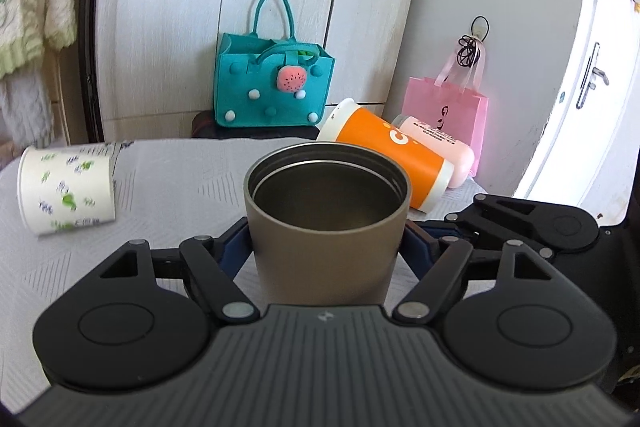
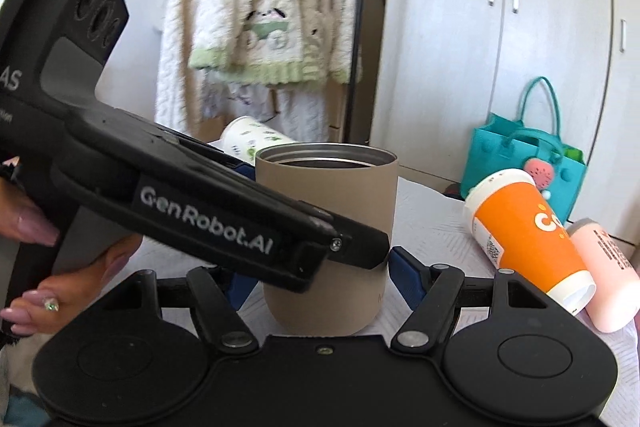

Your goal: Flip cup upright

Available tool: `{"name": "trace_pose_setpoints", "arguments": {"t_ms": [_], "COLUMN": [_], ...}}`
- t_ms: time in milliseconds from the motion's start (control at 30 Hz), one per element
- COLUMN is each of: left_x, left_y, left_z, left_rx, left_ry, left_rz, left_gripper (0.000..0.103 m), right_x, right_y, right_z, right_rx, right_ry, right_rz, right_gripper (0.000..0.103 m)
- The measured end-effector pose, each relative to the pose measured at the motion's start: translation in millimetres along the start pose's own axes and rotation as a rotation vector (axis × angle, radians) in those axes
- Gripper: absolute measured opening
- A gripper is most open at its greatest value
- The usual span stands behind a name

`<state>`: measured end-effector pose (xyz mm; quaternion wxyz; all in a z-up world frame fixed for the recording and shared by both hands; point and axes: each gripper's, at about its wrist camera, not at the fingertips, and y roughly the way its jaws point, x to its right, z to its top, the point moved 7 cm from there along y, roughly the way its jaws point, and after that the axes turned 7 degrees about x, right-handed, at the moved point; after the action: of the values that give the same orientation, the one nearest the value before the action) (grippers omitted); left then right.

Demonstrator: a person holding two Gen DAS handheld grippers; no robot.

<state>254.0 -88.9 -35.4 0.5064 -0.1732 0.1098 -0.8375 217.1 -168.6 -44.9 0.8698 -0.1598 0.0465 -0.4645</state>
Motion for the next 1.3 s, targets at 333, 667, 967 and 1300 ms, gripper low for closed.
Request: {"name": "trace_pose_setpoints", "arguments": {"t_ms": [333,667,967,1300], "left_x": [14.3,9.1,-3.0,-4.5], "left_y": [-1.7,-12.9,-57.3,-120.6], "left_z": [-7.4,-11.4,-7.3,-1.6], "left_rx": [0.029,-0.016,0.015,0.053], "left_ry": [0.098,0.028,-0.029,-0.021], "left_rz": [0.015,0.022,0.082,0.191], "left_gripper": [0.077,0.083,0.084,0.091], "right_x": [-0.8,-3.0,-11.9,-30.9], "right_y": [-1.9,-12.9,-44.0,-89.3], "right_z": [-7.9,-6.8,1.0,16.7], "right_rx": [0.031,0.036,0.052,0.092], "right_ry": [0.018,0.021,0.045,0.026], "right_rz": [-0.041,-0.092,-0.148,-0.224], "right_gripper": [0.075,0.08,0.086,0.089]}}
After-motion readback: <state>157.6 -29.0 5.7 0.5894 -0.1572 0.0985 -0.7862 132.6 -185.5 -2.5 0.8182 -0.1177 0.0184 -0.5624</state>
